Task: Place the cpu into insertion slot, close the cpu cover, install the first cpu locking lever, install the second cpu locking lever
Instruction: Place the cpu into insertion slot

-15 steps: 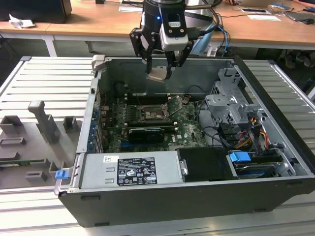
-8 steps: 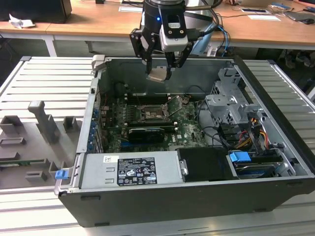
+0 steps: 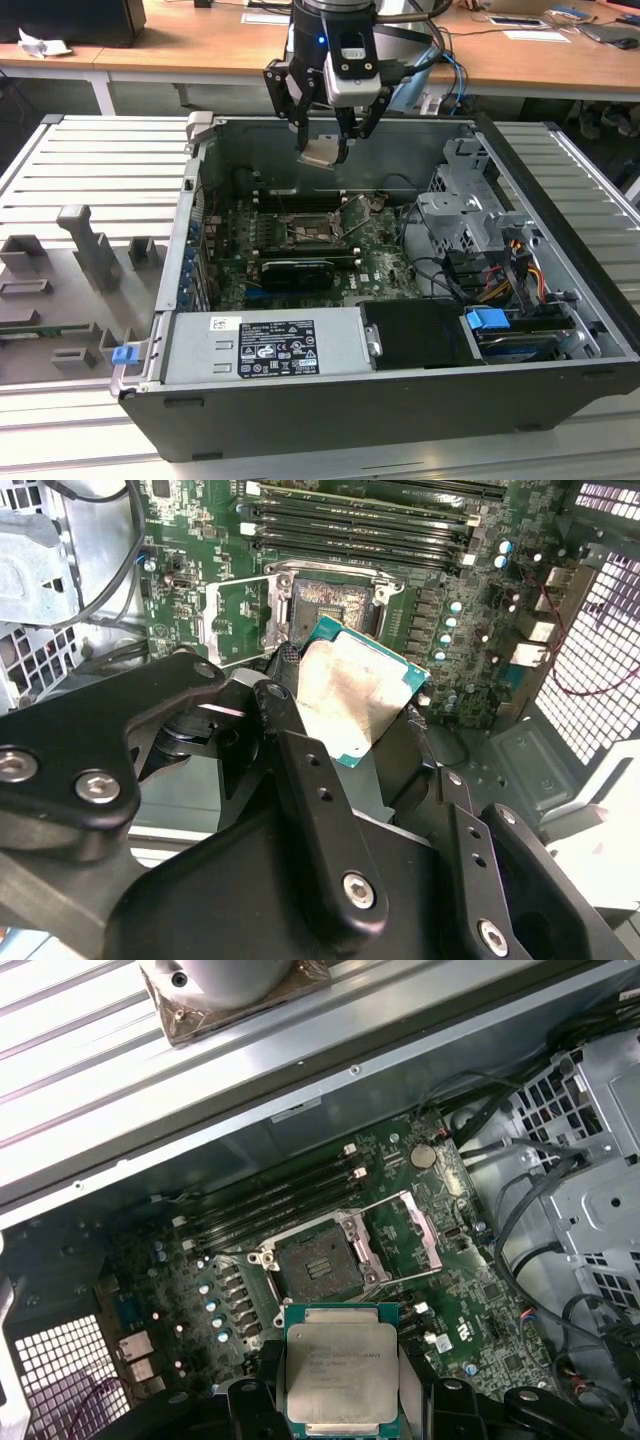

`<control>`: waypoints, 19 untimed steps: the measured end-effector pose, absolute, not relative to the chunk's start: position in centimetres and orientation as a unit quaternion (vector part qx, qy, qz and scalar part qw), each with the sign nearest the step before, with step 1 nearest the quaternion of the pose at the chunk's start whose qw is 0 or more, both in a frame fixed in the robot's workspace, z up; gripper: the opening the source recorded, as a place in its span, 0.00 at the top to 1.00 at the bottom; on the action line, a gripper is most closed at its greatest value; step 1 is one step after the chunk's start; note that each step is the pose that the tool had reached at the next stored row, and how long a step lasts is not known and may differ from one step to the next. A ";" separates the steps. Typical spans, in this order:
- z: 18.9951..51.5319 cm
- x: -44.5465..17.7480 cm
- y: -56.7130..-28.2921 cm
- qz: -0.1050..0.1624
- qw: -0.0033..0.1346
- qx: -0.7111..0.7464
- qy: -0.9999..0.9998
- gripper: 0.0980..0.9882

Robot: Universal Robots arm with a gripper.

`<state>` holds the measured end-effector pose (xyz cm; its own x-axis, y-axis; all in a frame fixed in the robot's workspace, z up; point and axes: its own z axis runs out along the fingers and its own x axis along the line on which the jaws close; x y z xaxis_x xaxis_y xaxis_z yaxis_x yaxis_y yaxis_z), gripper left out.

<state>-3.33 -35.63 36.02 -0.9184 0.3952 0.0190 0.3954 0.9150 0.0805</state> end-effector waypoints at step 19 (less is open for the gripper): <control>35.8 -3.3 -35.6 -0.041 0.001 -0.206 -0.978 0.51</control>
<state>-3.33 -35.63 35.83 -0.9150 0.4031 0.0190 0.4032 0.9116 0.0804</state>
